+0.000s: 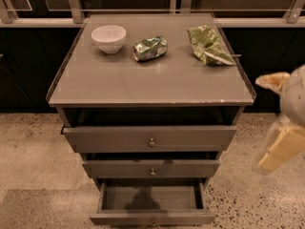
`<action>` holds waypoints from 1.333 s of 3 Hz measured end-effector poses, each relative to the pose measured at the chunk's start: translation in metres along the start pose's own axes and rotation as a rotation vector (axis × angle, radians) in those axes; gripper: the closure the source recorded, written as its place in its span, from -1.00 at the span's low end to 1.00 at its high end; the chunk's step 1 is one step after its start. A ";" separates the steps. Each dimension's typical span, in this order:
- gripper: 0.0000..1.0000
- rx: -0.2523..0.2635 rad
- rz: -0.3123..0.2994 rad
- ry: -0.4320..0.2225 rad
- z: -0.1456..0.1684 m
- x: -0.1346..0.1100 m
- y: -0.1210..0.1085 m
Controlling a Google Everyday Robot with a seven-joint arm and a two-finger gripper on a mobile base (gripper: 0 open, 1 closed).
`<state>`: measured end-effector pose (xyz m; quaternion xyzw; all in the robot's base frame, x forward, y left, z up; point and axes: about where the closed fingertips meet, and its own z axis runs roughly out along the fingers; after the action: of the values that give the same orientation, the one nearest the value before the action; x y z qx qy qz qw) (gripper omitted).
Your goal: Close bottom drawer
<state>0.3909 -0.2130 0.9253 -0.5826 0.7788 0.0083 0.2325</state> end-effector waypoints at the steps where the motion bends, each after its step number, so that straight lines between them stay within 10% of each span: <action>1: -1.00 -0.052 0.034 -0.156 0.067 0.014 0.042; 3: -1.00 -0.234 0.382 -0.453 0.250 0.056 0.153; 4: -1.00 -0.301 0.520 -0.460 0.325 0.086 0.188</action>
Offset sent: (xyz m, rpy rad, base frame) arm -0.0993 0.0783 -0.4595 0.9051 0.3825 -0.3296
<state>0.3156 -0.1380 0.5547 -0.3760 0.8180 0.3120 0.3034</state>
